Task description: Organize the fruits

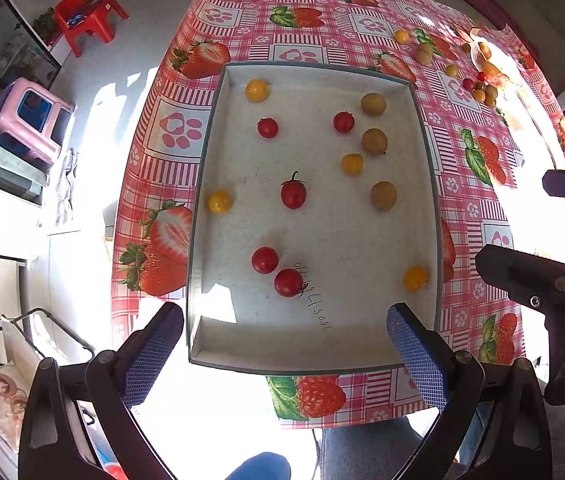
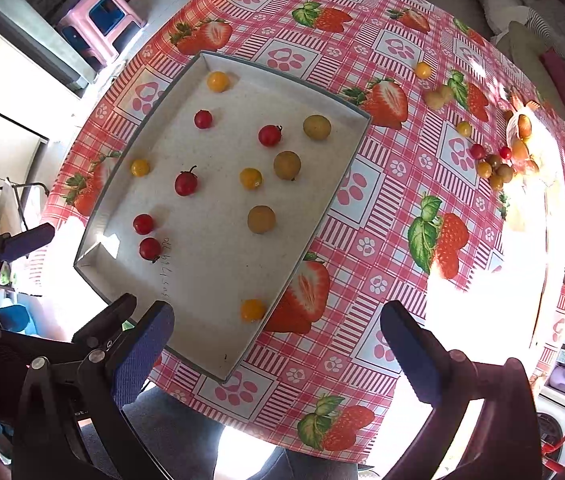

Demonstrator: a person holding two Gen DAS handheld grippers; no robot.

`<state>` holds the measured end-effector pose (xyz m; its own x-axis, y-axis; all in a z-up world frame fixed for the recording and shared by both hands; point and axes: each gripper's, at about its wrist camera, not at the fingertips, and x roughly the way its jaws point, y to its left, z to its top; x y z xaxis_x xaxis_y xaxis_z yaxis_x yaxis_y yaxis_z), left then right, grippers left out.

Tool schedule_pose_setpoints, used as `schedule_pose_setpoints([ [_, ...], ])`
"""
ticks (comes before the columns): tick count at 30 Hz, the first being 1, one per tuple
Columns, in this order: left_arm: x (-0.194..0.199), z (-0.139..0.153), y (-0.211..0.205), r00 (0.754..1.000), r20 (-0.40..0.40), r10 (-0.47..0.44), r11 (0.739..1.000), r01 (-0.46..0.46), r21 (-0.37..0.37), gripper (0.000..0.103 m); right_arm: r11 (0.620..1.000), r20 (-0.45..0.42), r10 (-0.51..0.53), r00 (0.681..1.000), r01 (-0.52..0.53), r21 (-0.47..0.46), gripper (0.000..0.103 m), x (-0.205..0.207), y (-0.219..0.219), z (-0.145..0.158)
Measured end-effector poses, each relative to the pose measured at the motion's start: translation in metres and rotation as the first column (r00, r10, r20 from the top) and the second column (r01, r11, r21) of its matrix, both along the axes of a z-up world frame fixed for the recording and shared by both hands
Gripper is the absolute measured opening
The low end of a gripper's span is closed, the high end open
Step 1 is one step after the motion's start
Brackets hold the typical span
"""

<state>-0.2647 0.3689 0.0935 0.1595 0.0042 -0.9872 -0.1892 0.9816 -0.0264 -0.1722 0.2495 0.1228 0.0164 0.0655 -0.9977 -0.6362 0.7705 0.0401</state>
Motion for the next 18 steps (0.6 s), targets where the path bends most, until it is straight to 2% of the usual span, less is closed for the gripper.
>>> schedule_pose_setpoints([
  [5,0.004,0.012,-0.005,0.998,0.025,-0.052,0.998,0.051,0.040,0.102,1.000,0.024,-0.006,1.000,0.006,-0.005,0.103,0.003,-0.003,0.013],
  [10,0.009,0.020,-0.008,0.995,0.017,-0.103,0.994,0.102,0.041,0.102,1.000,0.055,-0.005,0.998,0.006,-0.014,0.103,0.004,-0.006,0.023],
  [12,0.010,0.023,-0.009,0.994,0.019,-0.107,0.994,0.107,0.032,0.102,1.000,0.063,-0.005,0.998,0.006,-0.014,0.103,0.005,-0.007,0.026],
  [18,0.011,0.027,-0.017,0.991,0.029,-0.133,0.988,0.130,0.083,0.102,1.000,0.079,-0.005,0.997,0.006,-0.021,0.103,0.008,-0.007,0.031],
])
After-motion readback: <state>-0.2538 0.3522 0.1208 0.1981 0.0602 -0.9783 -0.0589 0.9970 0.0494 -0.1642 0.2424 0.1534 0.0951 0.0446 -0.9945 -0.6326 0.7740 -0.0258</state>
